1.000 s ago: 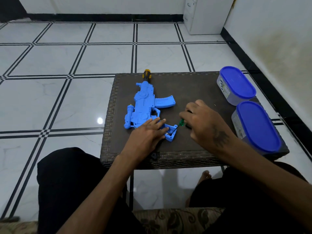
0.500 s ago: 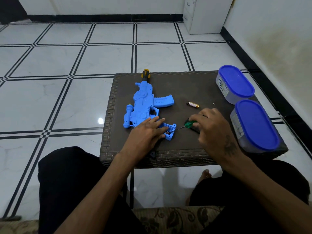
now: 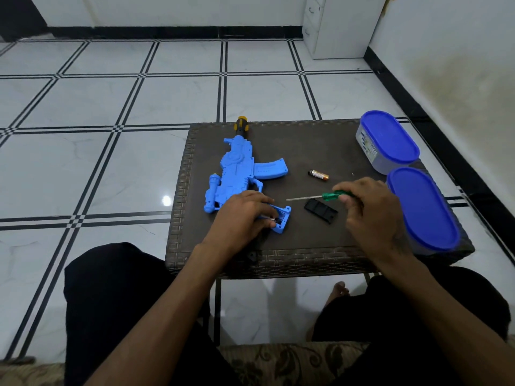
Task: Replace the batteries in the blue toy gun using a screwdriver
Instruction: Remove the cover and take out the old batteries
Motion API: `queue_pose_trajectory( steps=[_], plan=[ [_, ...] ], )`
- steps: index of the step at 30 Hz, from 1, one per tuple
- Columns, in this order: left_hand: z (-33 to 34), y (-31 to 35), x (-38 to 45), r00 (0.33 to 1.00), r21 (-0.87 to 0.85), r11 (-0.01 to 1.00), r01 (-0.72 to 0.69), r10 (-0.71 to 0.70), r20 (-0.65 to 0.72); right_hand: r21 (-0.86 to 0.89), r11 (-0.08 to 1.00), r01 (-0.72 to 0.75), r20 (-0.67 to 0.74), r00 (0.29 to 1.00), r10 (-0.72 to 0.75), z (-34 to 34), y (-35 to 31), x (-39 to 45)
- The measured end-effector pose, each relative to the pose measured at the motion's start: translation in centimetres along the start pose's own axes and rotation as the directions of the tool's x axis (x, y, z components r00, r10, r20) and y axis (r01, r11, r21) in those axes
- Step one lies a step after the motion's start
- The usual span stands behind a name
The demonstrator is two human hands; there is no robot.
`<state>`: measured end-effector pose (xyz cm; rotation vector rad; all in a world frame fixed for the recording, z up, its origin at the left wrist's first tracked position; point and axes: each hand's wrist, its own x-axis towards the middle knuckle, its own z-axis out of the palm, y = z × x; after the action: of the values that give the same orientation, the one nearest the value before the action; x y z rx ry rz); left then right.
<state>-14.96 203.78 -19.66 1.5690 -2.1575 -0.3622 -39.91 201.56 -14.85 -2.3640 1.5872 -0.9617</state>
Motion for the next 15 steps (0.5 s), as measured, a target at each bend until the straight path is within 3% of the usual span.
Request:
queue_pose_trajectory(
  steps=[6, 11, 15],
  plan=[
    [0.5, -0.7, -1.3, 0.996, 0.003, 0.999, 0.036, -0.035, -0.077, -0.025, 0.994, -0.103, 0.057, 0.993, 0.105, 3.6, 1.4, 0.7],
    [0.7, -1.4, -2.8, 0.976, -0.05, 0.988, 0.146, -0.153, -0.153, -0.064, 0.997, -0.043, 0.159, 0.986, 0.053, 5.8, 0.8, -0.6],
    [0.9, -1.6, -3.0, 0.978, -0.043, 0.988, 0.146, -0.151, -0.142, -0.121, 0.992, -0.019, 0.241, 0.969, 0.048, 6.9, 0.6, -1.6]
  ],
)
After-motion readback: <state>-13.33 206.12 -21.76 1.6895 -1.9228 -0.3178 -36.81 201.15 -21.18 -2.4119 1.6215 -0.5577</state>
